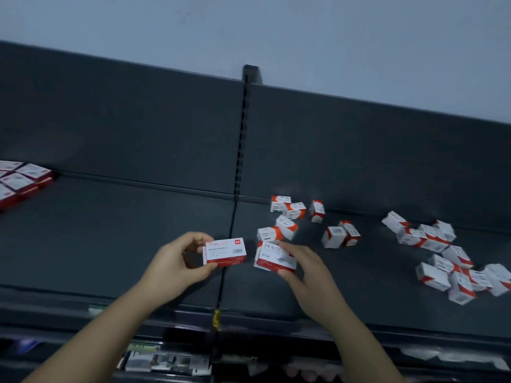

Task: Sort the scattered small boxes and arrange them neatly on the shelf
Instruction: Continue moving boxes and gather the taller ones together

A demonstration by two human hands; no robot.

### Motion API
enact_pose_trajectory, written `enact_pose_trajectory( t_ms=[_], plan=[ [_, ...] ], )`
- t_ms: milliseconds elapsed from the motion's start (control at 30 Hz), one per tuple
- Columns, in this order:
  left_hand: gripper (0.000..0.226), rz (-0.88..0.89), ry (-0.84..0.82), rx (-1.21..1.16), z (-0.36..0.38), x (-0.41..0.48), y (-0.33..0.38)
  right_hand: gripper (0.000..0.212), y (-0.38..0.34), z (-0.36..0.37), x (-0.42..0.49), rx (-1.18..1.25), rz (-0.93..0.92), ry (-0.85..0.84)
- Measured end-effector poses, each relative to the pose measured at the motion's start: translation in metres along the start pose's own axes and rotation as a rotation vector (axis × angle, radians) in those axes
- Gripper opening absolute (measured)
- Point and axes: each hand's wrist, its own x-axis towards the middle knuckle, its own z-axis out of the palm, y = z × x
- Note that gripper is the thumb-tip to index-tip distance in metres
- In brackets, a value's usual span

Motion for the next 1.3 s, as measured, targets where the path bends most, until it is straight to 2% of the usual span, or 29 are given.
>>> enact_pose_trajectory(
  t_ms=[333,533,800,1033,1167,1300],
  plan=[
    [0.043,-0.058,0.219,-0.021,-0.07,-0.03,-0.023,0.049,-0.052,0.044,0.021,-0.002,-0.066,-0.115],
    [0.039,-0.126,0.284,0.02,-0.094,-0.051,-0.023,0.05,-0.078,0.067,0.053,-0.025,-0.147,-0.173],
    [0.036,-0.211,0.355,0.061,-0.156,-0.083,-0.048,0.052,-0.122,0.127,0.071,-0.003,-0.212,-0.339],
    [0.038,-0.177,0.364,0.081,-0.238,-0.108,-0.078,0.052,-0.192,0.181,0.074,0.029,-0.21,-0.306],
    [0.04,-0.179,0.361,0.077,-0.306,-0.131,-0.103,0.05,-0.251,0.226,0.071,0.13,-0.192,-0.219],
    [0.043,-0.176,0.356,0.097,-0.372,-0.155,-0.131,0.049,-0.302,0.276,0.071,0.185,-0.164,-0.223]
  ],
)
